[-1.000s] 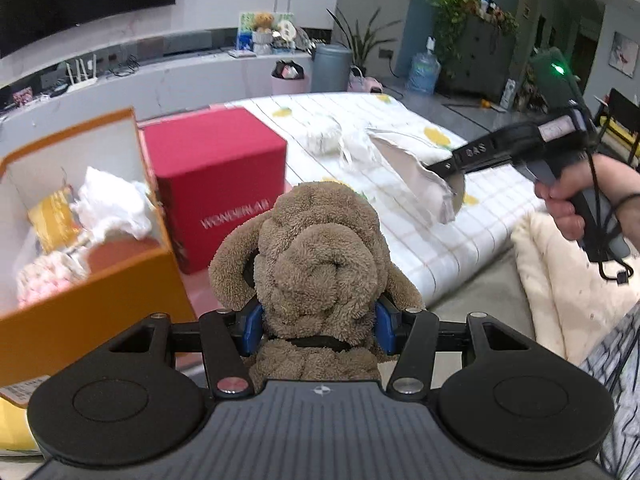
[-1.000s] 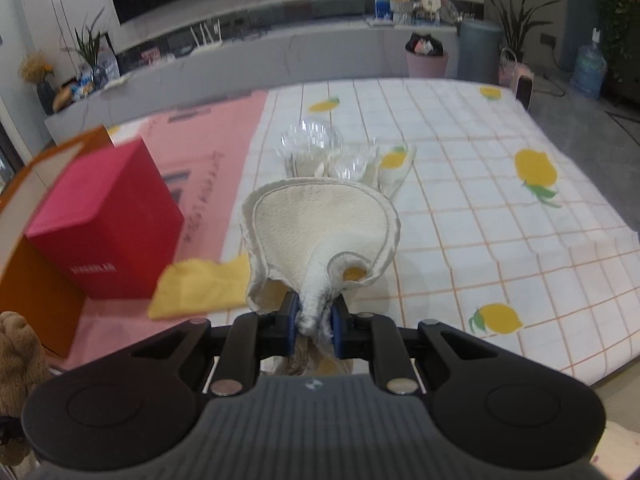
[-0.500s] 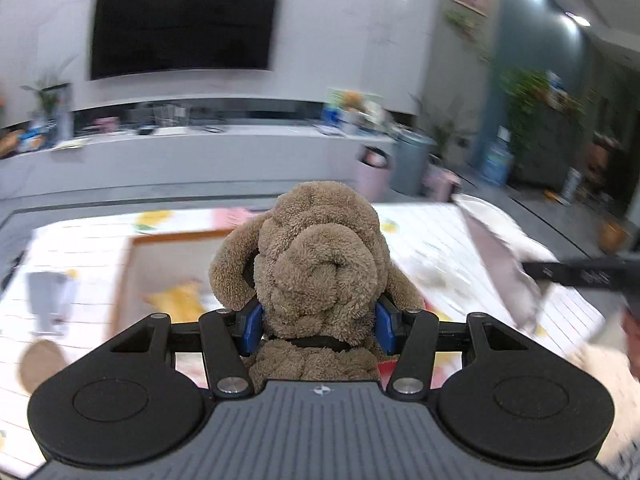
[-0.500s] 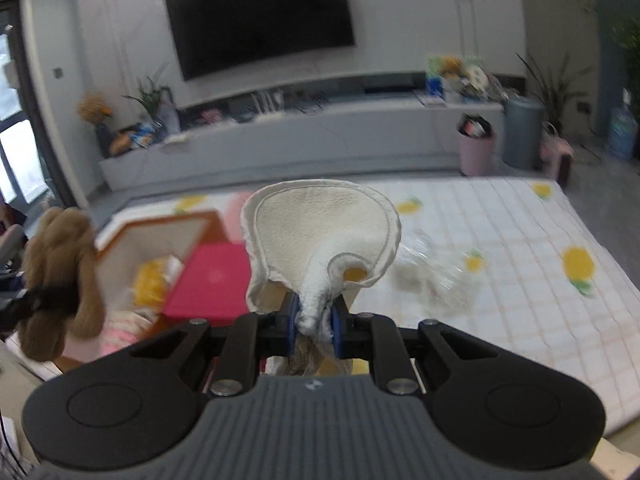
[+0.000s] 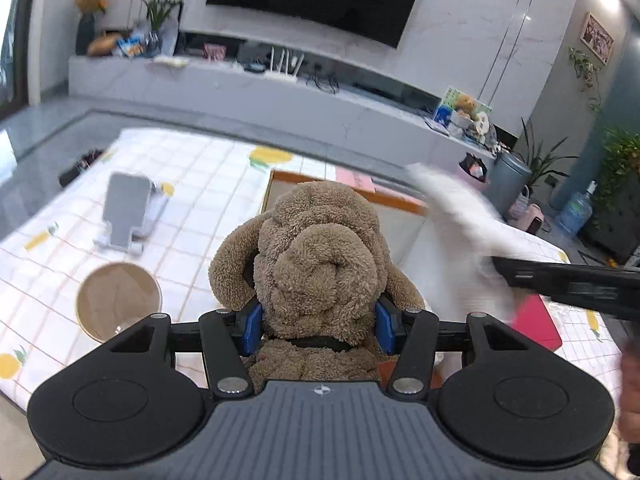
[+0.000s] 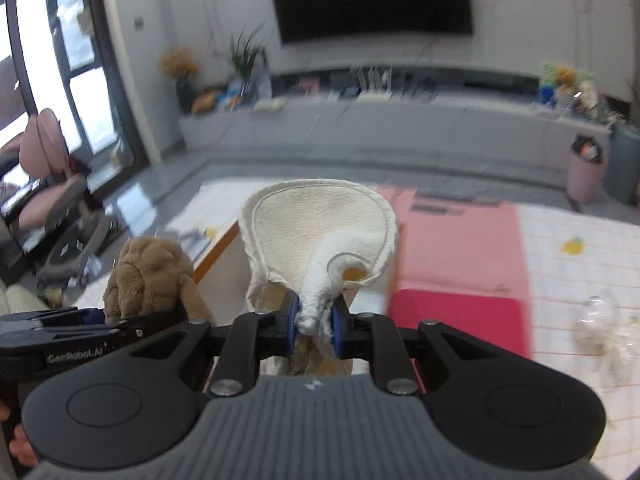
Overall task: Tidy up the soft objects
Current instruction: 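Carry the bear and the cloth bag over the orange box with both tools, then lower the cloth bag into the orange box and open the right gripper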
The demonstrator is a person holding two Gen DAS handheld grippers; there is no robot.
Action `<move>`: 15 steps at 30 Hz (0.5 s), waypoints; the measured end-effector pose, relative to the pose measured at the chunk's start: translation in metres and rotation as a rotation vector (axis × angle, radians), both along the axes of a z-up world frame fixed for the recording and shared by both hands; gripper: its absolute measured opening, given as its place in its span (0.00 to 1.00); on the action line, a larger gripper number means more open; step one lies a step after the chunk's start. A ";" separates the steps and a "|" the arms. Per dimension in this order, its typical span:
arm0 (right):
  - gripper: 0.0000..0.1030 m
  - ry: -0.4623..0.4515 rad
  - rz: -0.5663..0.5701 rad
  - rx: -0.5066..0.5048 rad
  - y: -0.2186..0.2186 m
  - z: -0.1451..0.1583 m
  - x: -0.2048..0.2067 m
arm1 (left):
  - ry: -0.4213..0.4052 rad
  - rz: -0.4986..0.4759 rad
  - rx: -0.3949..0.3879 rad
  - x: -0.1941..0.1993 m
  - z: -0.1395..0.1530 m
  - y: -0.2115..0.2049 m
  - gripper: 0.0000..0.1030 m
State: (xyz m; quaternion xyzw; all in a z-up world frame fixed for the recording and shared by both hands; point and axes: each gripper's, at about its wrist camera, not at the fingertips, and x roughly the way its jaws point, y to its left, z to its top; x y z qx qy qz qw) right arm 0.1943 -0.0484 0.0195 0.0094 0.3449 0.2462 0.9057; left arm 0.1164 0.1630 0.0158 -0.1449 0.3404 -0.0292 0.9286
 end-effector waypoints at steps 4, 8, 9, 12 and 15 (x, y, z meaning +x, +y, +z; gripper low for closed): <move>0.15 0.003 0.037 -0.225 0.051 -0.028 0.030 | 0.014 -0.050 -0.078 -0.002 -0.006 0.020 0.59; 0.15 0.083 0.041 -0.364 0.078 -0.057 0.062 | 0.034 -0.072 -0.084 0.000 -0.001 0.022 0.59; 0.15 0.083 0.023 -0.418 0.085 -0.065 0.068 | 0.038 -0.081 -0.084 0.001 0.000 0.022 0.59; 0.15 0.124 0.007 -0.519 0.102 -0.086 0.084 | 0.046 -0.102 -0.061 0.005 -0.002 0.018 0.59; 0.15 0.139 0.011 -0.562 0.111 -0.098 0.096 | 0.056 -0.098 -0.046 0.005 -0.005 0.017 0.60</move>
